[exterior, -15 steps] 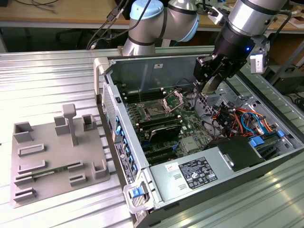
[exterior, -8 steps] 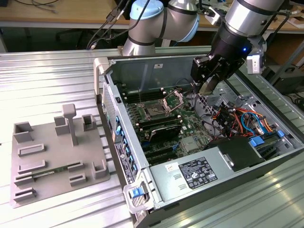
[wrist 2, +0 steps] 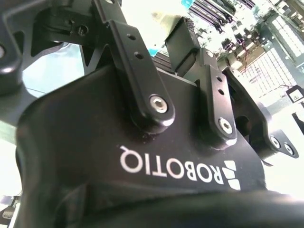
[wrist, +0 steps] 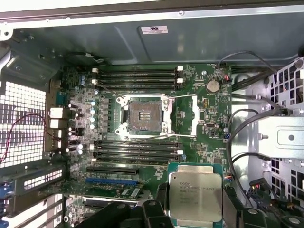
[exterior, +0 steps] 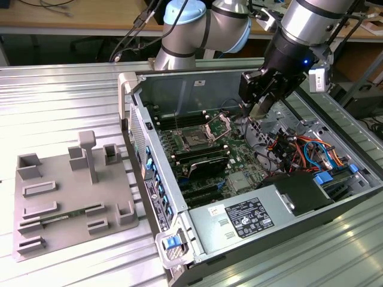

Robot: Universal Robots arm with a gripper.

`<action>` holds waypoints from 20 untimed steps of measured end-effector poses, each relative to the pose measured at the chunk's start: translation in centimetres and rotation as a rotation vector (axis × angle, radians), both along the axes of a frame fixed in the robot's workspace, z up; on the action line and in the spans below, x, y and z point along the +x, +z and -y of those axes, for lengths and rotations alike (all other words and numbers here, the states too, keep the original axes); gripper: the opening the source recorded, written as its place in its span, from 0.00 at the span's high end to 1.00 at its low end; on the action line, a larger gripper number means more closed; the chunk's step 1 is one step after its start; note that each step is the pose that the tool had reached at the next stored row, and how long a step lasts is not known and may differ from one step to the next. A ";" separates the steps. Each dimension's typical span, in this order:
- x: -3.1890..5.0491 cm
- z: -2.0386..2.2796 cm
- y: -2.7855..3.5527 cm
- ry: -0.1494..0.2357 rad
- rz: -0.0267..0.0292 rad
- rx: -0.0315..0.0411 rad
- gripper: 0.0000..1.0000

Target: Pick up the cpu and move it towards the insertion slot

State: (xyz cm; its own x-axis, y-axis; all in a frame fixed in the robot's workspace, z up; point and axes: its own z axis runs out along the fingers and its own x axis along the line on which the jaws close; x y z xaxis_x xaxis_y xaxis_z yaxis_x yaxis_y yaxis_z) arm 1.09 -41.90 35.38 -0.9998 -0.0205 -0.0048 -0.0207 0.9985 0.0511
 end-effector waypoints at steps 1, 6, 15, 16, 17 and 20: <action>0.00 -0.04 -0.01 0.000 0.0000 0.0000 0.46; 0.00 -0.25 -0.05 0.000 0.0000 0.0000 0.46; 0.00 -0.47 -0.22 0.000 0.0000 0.0000 0.46; 0.00 -0.50 -0.29 0.000 0.0000 -0.0001 0.46; -0.01 -0.50 -0.30 0.000 0.0000 -0.0001 0.46; 0.00 -0.51 -0.34 0.000 0.0000 0.0000 0.46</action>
